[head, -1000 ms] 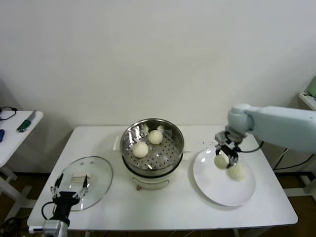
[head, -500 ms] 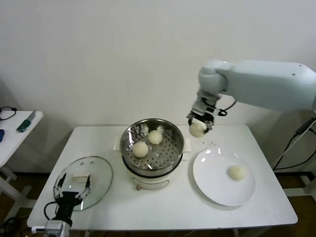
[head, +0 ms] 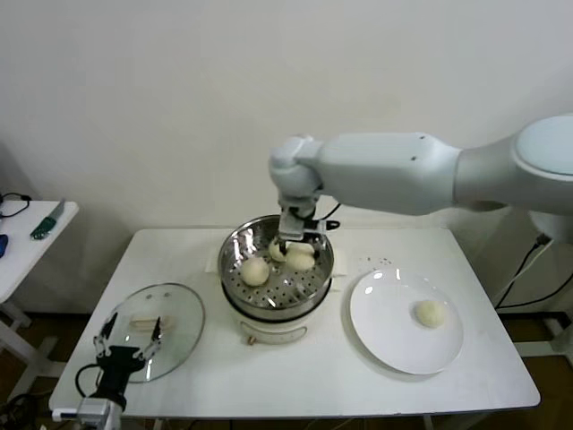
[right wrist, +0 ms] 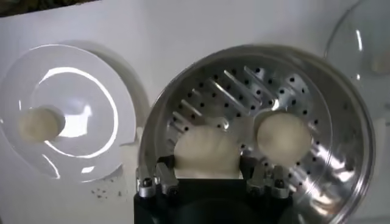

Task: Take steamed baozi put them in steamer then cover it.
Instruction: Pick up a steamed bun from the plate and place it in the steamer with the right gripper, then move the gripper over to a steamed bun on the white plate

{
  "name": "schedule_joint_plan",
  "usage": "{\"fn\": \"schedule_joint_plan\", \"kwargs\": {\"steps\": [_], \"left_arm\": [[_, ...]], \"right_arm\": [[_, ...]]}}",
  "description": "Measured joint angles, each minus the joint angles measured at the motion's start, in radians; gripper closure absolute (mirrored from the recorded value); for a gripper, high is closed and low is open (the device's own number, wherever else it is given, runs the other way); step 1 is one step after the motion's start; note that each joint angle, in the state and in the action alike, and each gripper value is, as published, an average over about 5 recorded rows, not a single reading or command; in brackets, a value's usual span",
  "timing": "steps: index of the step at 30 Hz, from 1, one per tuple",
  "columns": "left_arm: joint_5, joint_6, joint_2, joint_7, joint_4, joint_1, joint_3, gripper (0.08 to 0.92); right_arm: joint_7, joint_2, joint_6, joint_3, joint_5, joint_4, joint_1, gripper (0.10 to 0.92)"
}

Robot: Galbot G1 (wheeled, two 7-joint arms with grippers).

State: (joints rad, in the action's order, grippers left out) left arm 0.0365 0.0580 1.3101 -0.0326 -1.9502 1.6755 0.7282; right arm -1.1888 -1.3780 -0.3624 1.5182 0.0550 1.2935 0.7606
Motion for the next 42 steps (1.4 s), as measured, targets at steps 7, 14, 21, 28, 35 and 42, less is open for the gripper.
{"fn": "schedule_joint_plan", "kwargs": {"steps": [7, 14, 21, 28, 35, 42], "left_arm": [[0.009, 0.003, -0.01, -0.001, 0.009, 0.004, 0.001, 0.177], [0.015, 0.007, -0.017, -0.002, 0.016, 0.006, 0.006, 0.177], [0.016, 0.007, -0.018, -0.002, 0.017, 0.007, 0.005, 0.177], [0.016, 0.008, -0.019, -0.004, 0.017, 0.01, 0.006, 0.177], [0.014, 0.007, -0.019, -0.004, 0.015, 0.008, 0.004, 0.177], [0.005, 0.003, -0.017, -0.004, 0.003, 0.004, 0.0, 0.177]], "right_arm": [[-0.013, -0.058, -0.031, -0.005, -0.029, -0.007, -0.054, 0.329], [-0.018, -0.085, -0.042, -0.007, -0.044, -0.004, -0.095, 0.321], [-0.016, -0.094, -0.048, -0.009, -0.05, -0.007, -0.113, 0.28], [-0.017, -0.09, -0.057, -0.017, -0.057, -0.012, -0.114, 0.205], [-0.004, -0.058, -0.046, -0.035, -0.046, -0.018, -0.088, 0.202], [0.061, 0.031, 0.046, -0.002, 0.025, -0.015, -0.013, 0.203]]}}
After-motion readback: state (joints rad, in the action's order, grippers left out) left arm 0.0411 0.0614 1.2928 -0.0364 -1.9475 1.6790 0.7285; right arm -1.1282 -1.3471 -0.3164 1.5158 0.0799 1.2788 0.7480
